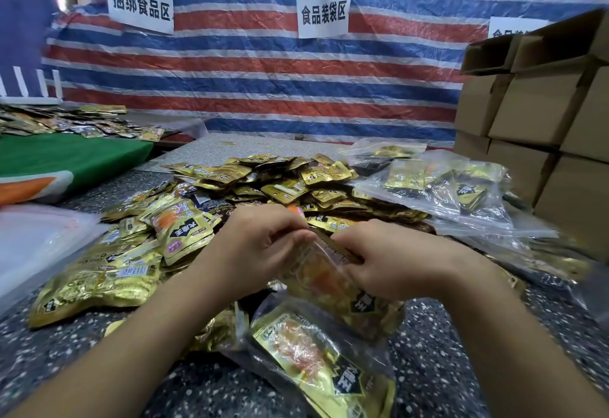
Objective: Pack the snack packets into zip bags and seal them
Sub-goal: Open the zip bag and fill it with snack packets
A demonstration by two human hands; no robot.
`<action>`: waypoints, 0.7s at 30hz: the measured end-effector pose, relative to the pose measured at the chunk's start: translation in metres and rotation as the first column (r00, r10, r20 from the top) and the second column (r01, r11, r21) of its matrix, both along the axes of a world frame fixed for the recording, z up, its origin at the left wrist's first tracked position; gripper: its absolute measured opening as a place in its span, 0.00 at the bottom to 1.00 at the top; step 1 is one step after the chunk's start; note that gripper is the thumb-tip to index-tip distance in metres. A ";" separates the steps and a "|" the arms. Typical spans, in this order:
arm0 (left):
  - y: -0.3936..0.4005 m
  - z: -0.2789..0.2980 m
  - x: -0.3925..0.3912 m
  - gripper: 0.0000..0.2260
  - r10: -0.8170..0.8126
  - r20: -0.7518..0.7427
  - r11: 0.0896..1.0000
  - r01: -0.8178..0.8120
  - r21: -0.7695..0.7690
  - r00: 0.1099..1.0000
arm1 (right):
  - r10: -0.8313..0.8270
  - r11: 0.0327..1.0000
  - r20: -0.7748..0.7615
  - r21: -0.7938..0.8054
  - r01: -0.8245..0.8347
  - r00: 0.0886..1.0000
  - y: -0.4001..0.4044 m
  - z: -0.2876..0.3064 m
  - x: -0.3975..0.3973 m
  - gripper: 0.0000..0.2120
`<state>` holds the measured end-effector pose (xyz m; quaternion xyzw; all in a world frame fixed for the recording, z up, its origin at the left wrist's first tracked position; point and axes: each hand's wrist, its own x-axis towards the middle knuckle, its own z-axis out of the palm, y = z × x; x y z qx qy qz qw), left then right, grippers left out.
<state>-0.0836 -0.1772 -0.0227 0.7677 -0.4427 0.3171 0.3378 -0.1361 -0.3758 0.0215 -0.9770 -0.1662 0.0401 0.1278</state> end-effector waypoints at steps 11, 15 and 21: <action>0.003 0.007 -0.004 0.06 0.056 -0.209 0.937 -0.124 -0.325 0.976 | -0.027 0.949 0.075 0.316 0.002 0.997 0.004 0.001 -0.002 0.25; 0.002 0.008 -0.006 0.07 0.034 -0.228 0.941 -0.108 -0.319 0.973 | -0.020 0.986 0.121 0.167 0.000 0.992 0.005 -0.003 0.002 0.16; 0.000 0.009 -0.006 0.02 -0.048 -0.305 0.912 -0.083 -0.402 0.951 | -0.034 0.992 0.201 0.126 0.009 0.979 0.005 -0.002 0.001 0.17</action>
